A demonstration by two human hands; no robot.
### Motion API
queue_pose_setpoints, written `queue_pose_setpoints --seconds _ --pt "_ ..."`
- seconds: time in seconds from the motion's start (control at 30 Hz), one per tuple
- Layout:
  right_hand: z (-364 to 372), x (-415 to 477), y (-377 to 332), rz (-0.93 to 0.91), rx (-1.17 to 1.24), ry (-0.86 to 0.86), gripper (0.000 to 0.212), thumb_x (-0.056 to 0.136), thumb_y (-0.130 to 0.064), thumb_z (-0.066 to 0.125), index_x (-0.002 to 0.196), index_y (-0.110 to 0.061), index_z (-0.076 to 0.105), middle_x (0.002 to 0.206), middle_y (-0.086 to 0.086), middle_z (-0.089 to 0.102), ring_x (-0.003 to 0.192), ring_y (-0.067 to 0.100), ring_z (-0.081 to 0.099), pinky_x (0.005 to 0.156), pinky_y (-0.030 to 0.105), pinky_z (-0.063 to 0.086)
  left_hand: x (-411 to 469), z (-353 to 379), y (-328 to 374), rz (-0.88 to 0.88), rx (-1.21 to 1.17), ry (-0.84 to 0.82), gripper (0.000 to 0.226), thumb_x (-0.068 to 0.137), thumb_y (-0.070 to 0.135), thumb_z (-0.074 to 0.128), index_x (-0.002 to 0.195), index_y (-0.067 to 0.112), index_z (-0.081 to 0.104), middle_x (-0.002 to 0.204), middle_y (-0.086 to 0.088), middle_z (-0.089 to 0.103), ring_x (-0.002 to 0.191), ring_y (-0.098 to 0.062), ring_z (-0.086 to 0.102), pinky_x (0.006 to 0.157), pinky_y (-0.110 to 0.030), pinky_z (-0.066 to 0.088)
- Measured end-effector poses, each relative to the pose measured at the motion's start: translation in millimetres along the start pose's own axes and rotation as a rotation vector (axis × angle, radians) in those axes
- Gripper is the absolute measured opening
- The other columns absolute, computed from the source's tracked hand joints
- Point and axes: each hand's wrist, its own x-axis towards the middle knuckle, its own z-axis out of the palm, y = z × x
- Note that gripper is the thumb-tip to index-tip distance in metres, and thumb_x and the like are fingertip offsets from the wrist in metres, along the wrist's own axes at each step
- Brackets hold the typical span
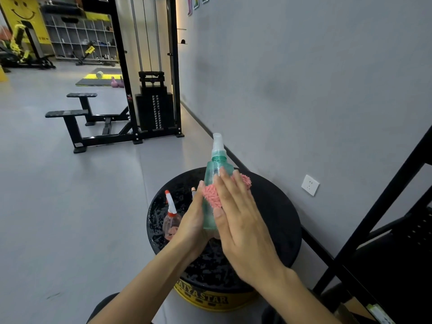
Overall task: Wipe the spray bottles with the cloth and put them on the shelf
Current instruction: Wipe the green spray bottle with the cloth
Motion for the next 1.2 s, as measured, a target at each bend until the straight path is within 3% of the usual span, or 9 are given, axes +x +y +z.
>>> queue_pose_setpoints --seconds 0.2,0.33,0.63,0.77,0.9,1.1,1.2 --pt "-17 39 14 0.110 0.092 -0.016 0.056 0.102 -0.043 0.015 0.154 -0.027 0.004 0.161 -0.017 -0.003 0.144 -0.005 -0.017 0.123 0.033 0.005 -5 9 -6 -0.009 -0.073 -0.075 0.043 0.098 0.053 0.031 0.126 0.034 0.059 0.123 0.000 0.069 0.106 -0.021 0.069 0.071 -0.044 0.059" --pt "-12 27 11 0.112 0.149 -0.038 0.054 0.103 -0.041 0.017 0.154 -0.030 0.001 0.161 -0.020 -0.005 0.143 -0.007 -0.017 0.123 0.035 0.007 -1 2 -3 -0.029 -0.080 -0.047 0.053 0.096 0.059 0.031 0.131 0.030 0.057 0.127 -0.004 0.067 0.112 -0.023 0.066 0.075 -0.042 0.058" --pt "3 -16 -3 0.032 0.100 0.015 0.054 0.103 -0.037 0.017 0.154 -0.029 0.000 0.160 -0.022 -0.009 0.147 0.002 -0.013 0.121 0.036 0.007 2 -3 3 0.001 -0.030 -0.031 0.051 0.083 0.057 0.049 0.116 0.022 0.068 0.109 -0.006 0.072 0.099 -0.021 0.068 0.070 -0.032 0.058" --pt "0 -4 4 0.052 0.084 0.035 0.054 0.104 -0.038 0.016 0.155 -0.026 0.003 0.161 -0.020 -0.007 0.147 0.001 -0.014 0.122 0.037 0.007 0 -1 -2 0.003 -0.020 -0.045 0.041 0.087 0.050 0.049 0.112 0.024 0.071 0.112 -0.008 0.069 0.100 -0.022 0.066 0.069 -0.036 0.059" --pt "-10 19 15 0.106 0.109 0.054 0.057 0.101 -0.048 0.011 0.154 -0.030 0.002 0.161 -0.020 -0.005 0.145 -0.004 -0.015 0.123 0.038 0.009 -4 5 -7 -0.038 -0.052 -0.082 0.044 0.087 0.051 0.047 0.115 0.026 0.070 0.118 -0.007 0.071 0.102 -0.022 0.069 0.079 -0.046 0.058" --pt "-7 6 7 0.069 0.076 0.049 0.053 0.105 -0.040 0.017 0.154 -0.028 0.001 0.161 -0.019 -0.007 0.145 -0.001 -0.016 0.123 0.038 0.008 -1 7 -5 -0.002 -0.060 -0.021 0.049 0.080 0.055 0.051 0.112 0.023 0.071 0.111 -0.007 0.072 0.096 -0.021 0.070 0.065 -0.034 0.058" --pt "-1 -14 -1 0.019 0.034 0.041 0.054 0.105 -0.035 0.018 0.155 -0.025 0.001 0.161 -0.018 -0.008 0.148 0.005 -0.013 0.121 0.041 0.010 1 4 -2 0.007 -0.045 0.029 0.057 0.080 0.059 0.050 0.116 0.019 0.069 0.117 -0.012 0.070 0.108 -0.030 0.065 0.081 -0.039 0.057"
